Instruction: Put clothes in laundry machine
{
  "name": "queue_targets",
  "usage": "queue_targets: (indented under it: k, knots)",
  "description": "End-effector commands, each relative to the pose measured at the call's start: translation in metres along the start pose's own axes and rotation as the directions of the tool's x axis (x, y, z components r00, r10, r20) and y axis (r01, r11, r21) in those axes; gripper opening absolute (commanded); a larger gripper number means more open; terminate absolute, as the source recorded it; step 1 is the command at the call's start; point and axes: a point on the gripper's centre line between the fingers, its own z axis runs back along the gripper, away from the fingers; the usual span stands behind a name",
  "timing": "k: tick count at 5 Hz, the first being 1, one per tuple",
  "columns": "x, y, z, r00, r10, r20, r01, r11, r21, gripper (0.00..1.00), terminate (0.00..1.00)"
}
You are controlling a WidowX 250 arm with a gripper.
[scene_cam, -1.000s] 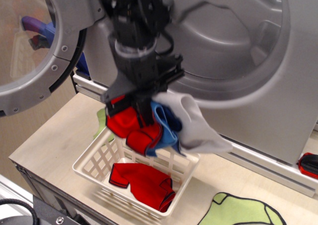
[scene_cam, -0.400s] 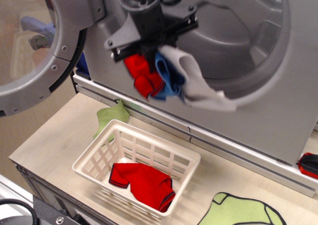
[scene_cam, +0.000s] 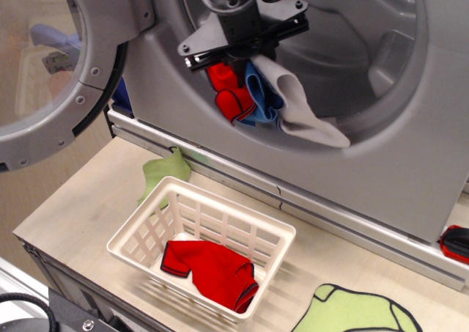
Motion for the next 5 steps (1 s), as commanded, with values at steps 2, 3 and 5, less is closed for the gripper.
queue_targets:
  k: [2,3,5]
  knots:
    - [0.042,-0.035,-0.019,0.99,-0.072,0.122,0.084,0.992,-0.098,0.0,0.0]
    - [0.045,-0.035,-0.029,0.986,-0.085,0.145,0.1,0.991,-0.094,0.0,0.0]
    - [0.046,-0.034,-0.042,0.986,-0.093,0.137,0.103,0.992,-0.07,1.0,0.0]
